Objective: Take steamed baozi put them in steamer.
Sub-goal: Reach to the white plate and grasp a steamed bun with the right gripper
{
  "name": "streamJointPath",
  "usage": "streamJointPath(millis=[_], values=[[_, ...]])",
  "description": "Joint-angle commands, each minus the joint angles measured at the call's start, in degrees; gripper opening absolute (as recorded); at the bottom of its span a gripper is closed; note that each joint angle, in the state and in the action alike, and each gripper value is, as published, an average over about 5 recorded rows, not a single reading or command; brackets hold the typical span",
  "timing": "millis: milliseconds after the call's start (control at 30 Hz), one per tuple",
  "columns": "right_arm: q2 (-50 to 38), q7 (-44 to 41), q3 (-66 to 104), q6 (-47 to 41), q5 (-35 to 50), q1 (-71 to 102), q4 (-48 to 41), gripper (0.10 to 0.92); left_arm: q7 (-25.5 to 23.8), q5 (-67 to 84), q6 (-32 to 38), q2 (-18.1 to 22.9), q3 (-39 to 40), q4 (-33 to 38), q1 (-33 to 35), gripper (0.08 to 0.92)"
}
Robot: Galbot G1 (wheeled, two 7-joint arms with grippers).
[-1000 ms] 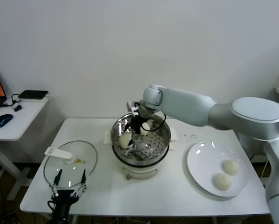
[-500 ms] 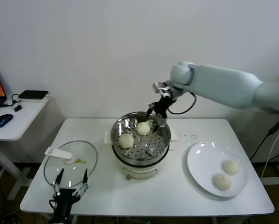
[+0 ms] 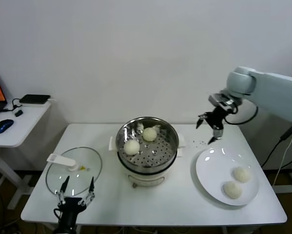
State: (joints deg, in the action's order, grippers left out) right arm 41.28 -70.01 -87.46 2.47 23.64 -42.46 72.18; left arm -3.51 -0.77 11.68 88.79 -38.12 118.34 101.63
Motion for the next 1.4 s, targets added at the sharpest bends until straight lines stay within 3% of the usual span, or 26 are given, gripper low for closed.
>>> streamJointPath(millis=[33,400,1400], values=[[-14.33,-0.57,6.83,0.17,-13.02,13.16,2.78,0.823,-0.01,-0.54,-0.01,0.00,0.05,0.42,0.37,0.823],[-19.09,0.09,16.87,-1.73,-16.48,26.66,4.47,0.823,0.04,-1.07,-0.04,0.10,0.38,0.39,0.39,0.823],[-12.10,4.68,27.57,-3.77,-19.14,40.96,-0.53,0.823,0.14,-1.02,0.24,0.09,-0.17,-0.91,0.38,0.823]])
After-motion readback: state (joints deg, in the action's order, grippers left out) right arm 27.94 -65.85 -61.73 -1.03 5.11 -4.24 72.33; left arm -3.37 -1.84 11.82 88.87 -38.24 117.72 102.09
